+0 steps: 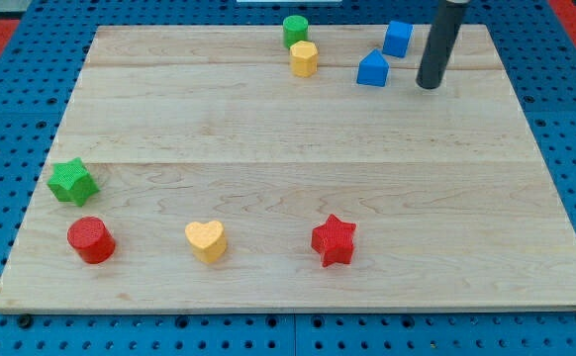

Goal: Move the blue triangle to the right of the yellow hexagon

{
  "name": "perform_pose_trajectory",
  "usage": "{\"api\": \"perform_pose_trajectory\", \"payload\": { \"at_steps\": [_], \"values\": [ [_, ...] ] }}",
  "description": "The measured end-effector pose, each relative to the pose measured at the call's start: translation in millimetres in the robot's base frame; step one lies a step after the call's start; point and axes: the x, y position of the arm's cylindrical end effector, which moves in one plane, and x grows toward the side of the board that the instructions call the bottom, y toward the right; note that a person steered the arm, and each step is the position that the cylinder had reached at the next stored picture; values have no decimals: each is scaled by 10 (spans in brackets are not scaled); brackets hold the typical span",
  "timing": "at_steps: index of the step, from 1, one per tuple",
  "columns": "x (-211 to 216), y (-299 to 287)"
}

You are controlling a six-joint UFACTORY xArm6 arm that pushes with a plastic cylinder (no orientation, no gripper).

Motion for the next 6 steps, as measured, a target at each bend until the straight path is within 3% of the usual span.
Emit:
{"api": "perform_pose_trajectory", "payload": {
  "at_steps": [2, 4, 5, 6],
  "values": [
    [-158, -962],
    [-178, -375],
    [-527, -443],
    [-752, -888]
  ]
}}
